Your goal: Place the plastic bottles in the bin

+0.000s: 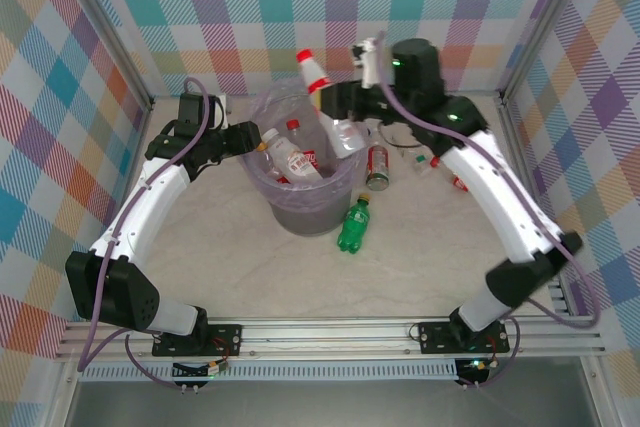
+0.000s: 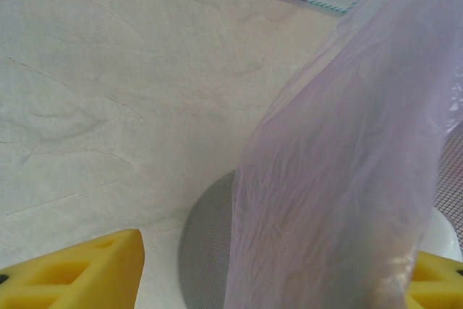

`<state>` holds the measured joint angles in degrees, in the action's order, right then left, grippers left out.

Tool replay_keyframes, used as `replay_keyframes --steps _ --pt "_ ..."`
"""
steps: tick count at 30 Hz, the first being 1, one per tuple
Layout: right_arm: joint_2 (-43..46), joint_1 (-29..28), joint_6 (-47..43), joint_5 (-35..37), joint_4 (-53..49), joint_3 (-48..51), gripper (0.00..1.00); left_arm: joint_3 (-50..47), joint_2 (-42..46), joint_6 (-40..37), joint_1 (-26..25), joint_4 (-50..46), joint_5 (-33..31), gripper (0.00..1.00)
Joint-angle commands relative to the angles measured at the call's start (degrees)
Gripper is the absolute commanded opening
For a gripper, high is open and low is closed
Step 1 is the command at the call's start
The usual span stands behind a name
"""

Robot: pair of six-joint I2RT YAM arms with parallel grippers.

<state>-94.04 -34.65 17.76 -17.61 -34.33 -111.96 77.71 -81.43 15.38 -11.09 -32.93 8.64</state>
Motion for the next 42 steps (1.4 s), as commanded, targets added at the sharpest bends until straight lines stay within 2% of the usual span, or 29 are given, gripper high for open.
replay_keyframes --steps 1,6,11,15,20,24,29,32,36,39,42 --pt "-5.62 -1.12 -5.04 0.81 -0.28 -2.72 0.52 -0.19 -1.02 -0.35 1.07 -2.49 0.14 0.64" --pt "-9.66 -1.32 -6.88 -1.11 1.38 -0.23 0.51 -0.64 -0.04 -0.19 1.07 -1.97 0.14 0.64" --pt "-11.2 -1.39 -7.89 -0.15 0.84 1.82 0.53 -0.63 -0.54 -0.13 1.06 -2.04 0.49 0.64" --pt "-11.26 -1.39 -8.89 -0.06 -0.73 1.57 0.65 -0.63 -0.62 -0.17 1.07 -2.26 0.22 0.64" --pt "-10.57 -1.41 -9.77 0.37 -3.73 -0.84 0.76 -0.63 -0.77 -0.35 1.07 -2.32 -0.19 0.64" --pt "-7.77 -1.39 -9.35 2.05 -6.06 -2.29 0.78 -0.59 -1.01 -0.46 1.07 -2.46 -0.29 0.64" --pt "1.49 -0.33 -7.76 10.31 -12.14 0.22 0.76 -0.35 -1.63 -0.61 1.0 -2.71 -0.47 0.64" --pt "9.53 3.4 -5.14 11.89 -13.16 7.56 0.74 -0.22 -1.79 -0.94 1.07 -3.02 -0.9 0.64" --pt "18.92 13.92 -3.0 12.17 -15.81 17.74 0.72 -0.11 -1.57 -1.23 1.07 -3.28 -2.04 0.64" --pt "20.85 24.35 -5.91 13.26 -20.62 21.65 0.72 -0.02 -1.61 -1.31 1.07 -3.28 -2.01 0.64" --pt "17.49 34.39 -8.82 15.8 -23.33 23.32 0.7 0.07 -1.76 -1.32 1.05 -3.37 -1.84 0.64"
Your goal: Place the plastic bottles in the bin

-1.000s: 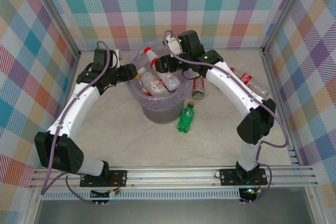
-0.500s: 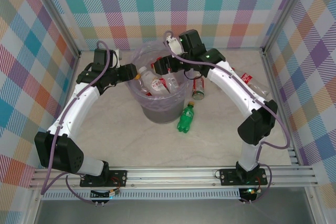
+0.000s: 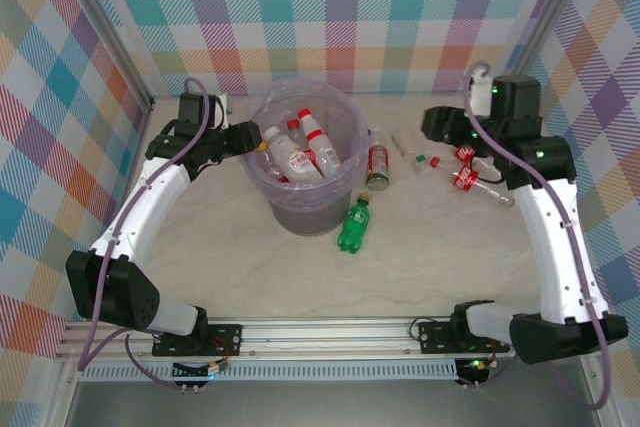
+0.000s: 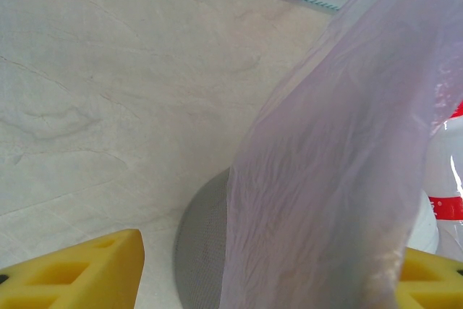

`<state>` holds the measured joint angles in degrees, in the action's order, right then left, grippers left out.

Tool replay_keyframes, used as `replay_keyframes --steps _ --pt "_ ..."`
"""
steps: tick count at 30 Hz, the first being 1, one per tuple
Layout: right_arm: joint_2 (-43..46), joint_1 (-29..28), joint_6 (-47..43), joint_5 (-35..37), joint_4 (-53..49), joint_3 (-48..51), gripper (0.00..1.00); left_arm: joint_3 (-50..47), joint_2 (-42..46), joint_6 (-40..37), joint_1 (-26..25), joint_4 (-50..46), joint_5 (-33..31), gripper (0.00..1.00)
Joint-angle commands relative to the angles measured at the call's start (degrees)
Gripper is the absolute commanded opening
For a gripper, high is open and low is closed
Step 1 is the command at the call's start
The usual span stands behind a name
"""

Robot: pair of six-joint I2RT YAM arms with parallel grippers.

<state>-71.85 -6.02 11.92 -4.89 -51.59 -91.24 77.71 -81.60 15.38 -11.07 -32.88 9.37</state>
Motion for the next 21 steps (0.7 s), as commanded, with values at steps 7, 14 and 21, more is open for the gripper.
replay_keyframes --steps 7,14,21 --pt "-17.77 18.29 -7.1 6.04 -2.21 -0.24 0.68 -0.28 -0.57 -1.29 0.99 -3.15 -2.58 0.64" --pt "-34.75 22.17 -13.06 4.35 -0.31 -12.57 0.81 -0.28 -0.8 -0.7 1.03 -2.84 -0.96 0.64" --pt "-46.99 22.35 -20.44 -6.62 0.39 -18.46 0.91 -0.32 -0.44 -1.16 1.05 -2.67 -1.11 0.64"
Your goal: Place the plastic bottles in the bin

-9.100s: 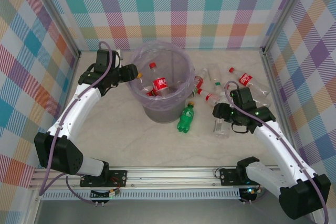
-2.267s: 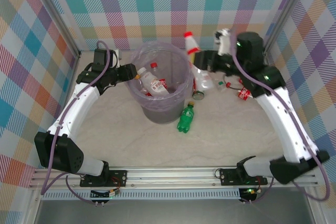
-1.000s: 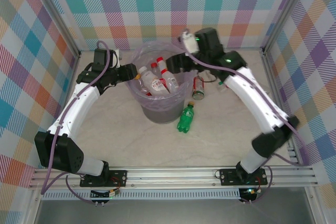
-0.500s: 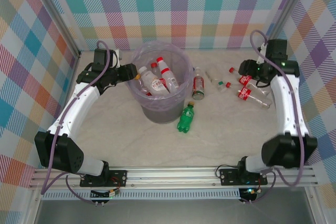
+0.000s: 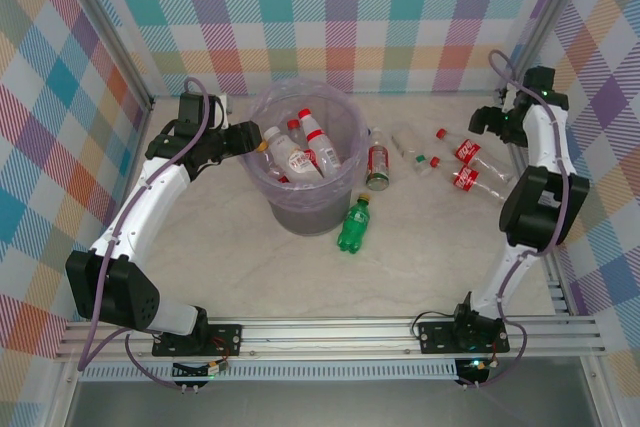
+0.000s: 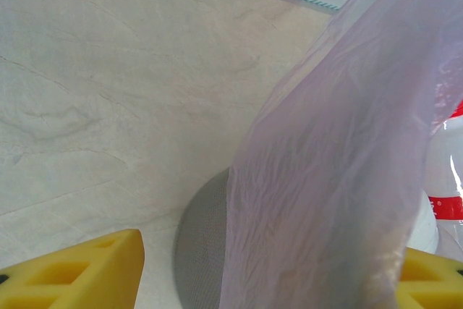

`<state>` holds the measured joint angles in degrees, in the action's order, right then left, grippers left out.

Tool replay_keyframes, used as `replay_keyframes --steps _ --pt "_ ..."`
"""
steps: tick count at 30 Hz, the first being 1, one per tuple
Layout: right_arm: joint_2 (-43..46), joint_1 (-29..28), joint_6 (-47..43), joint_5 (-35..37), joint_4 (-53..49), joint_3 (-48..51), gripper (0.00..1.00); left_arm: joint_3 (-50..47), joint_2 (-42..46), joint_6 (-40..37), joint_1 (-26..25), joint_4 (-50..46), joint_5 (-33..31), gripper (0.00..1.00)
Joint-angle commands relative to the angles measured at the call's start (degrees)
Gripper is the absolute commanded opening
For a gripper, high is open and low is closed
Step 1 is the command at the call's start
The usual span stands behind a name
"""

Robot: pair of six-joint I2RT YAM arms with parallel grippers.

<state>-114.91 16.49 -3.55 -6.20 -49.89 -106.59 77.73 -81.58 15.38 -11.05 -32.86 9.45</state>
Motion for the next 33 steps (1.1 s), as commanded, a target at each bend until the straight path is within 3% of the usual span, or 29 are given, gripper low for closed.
replay_keyframes --steps 1,11,26,33 --pt "-4.84 -0.21 -5.29 -4.83 -1.09 -3.21 0.91 -0.35 -0.45 -1.15 1.03 -2.51 -0.87 0.64" --pt "-13.96 -0.11 -4.8 -7.48 -1.7 -6.2 0.91 -0.37 -2.45 0.54 1.03 -1.68 2.5 0.64" --pt "-15.99 -0.32 -2.52 -7.58 -0.71 -3.31 0.82 -0.08 -2.9 -0.14 1.1 -2.37 1.12 0.64" --pt "-15.84 -0.41 -2.51 -7.94 -1.38 -1.55 0.85 -0.1 -2.45 -0.22 1.11 -2.38 0.82 0.65"
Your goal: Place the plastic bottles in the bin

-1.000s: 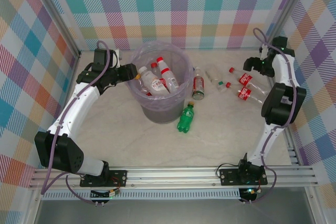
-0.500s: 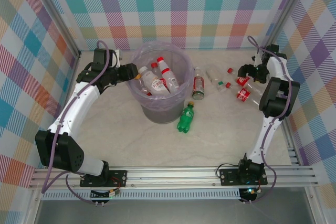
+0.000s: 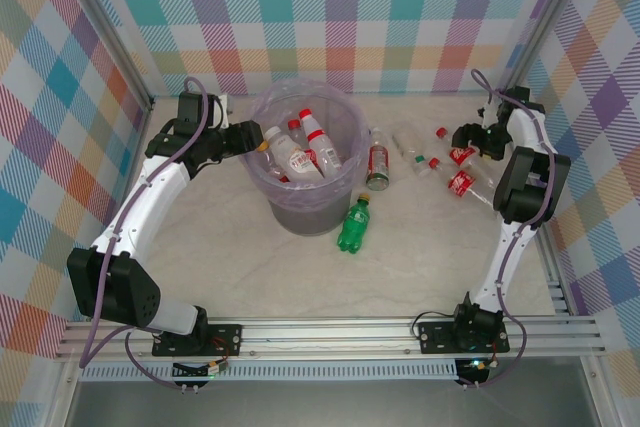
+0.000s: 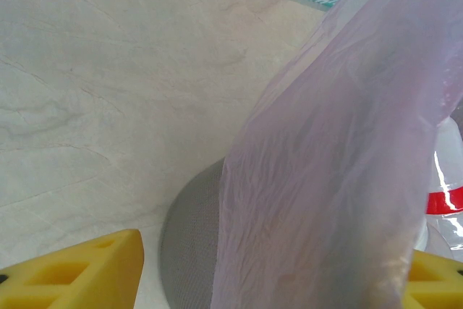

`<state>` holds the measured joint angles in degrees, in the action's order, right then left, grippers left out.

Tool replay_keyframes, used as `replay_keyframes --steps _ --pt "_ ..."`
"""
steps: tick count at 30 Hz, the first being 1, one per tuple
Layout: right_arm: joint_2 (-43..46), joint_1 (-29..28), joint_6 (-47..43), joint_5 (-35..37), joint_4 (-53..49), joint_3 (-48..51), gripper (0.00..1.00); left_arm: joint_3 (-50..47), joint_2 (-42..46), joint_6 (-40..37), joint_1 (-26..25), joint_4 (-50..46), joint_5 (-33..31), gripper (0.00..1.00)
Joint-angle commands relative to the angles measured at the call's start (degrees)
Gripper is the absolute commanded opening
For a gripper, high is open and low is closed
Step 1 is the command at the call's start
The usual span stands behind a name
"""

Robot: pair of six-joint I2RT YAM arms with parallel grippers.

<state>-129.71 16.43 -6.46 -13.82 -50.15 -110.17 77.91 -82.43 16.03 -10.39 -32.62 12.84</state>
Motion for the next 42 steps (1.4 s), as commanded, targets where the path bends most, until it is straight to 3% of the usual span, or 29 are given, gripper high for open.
replay_keyframes --steps 1,15,26,36,42 --pt "-0.64 -0.34 0.39 -0.53 -0.93 2.46 0.86 -0.3 -1.65 -0.86 0.46 -2.62 -2.56 0.65" --pt "2.37 -0.44 3.73 -1.75 0.34 5.52 0.94 -0.34 -1.67 -0.97 0.46 -2.66 -2.74 0.64" --pt "1.17 -0.35 6.11 -0.94 0.23 3.57 0.78 -0.15 -2.15 -1.03 0.47 -2.89 -2.84 0.64" --pt "12.14 -0.35 8.12 -1.34 -1.24 5.55 0.67 -0.13 -1.68 -1.34 0.53 -2.99 -3.11 0.64" --pt "21.18 -0.54 9.64 -4.02 -2.09 8.05 0.66 -0.21 -1.16 -1.36 0.55 -2.89 -3.1 0.64"
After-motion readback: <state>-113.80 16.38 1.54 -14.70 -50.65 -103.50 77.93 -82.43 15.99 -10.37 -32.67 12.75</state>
